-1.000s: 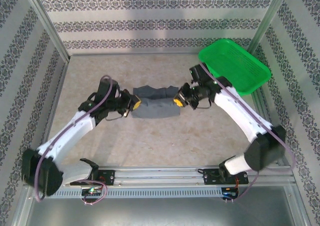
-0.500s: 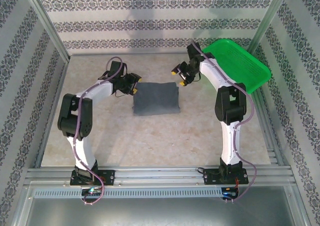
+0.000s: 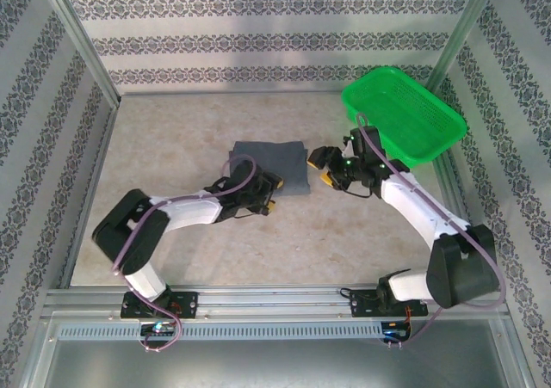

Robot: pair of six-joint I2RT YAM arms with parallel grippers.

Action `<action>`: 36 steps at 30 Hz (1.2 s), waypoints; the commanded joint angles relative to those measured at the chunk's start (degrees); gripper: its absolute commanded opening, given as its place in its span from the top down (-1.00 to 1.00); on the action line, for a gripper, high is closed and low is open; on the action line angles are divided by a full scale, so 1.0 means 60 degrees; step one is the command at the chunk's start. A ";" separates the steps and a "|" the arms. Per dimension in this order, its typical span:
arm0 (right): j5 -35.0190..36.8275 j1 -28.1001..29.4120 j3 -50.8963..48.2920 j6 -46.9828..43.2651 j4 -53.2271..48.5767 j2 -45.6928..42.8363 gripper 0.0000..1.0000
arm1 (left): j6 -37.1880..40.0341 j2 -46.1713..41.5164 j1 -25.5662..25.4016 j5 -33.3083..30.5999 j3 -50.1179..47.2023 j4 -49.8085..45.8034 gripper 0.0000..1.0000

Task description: Fold and stack the t-shirts

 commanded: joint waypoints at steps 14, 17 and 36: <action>0.0107 -0.0022 -0.0714 0.0700 0.0241 -0.1537 -0.27 | -0.0042 0.1840 0.0852 -0.1529 0.0871 0.1929 1.00; 0.0065 -0.0018 -0.0665 0.0681 0.0160 -0.1622 -0.27 | 0.1088 0.1469 0.2167 -0.0616 0.0711 0.1599 1.00; -0.0459 0.0334 -0.0105 0.0499 0.0511 -0.0584 -0.23 | 1.2517 0.4745 0.9856 0.5254 0.7408 -0.5845 1.00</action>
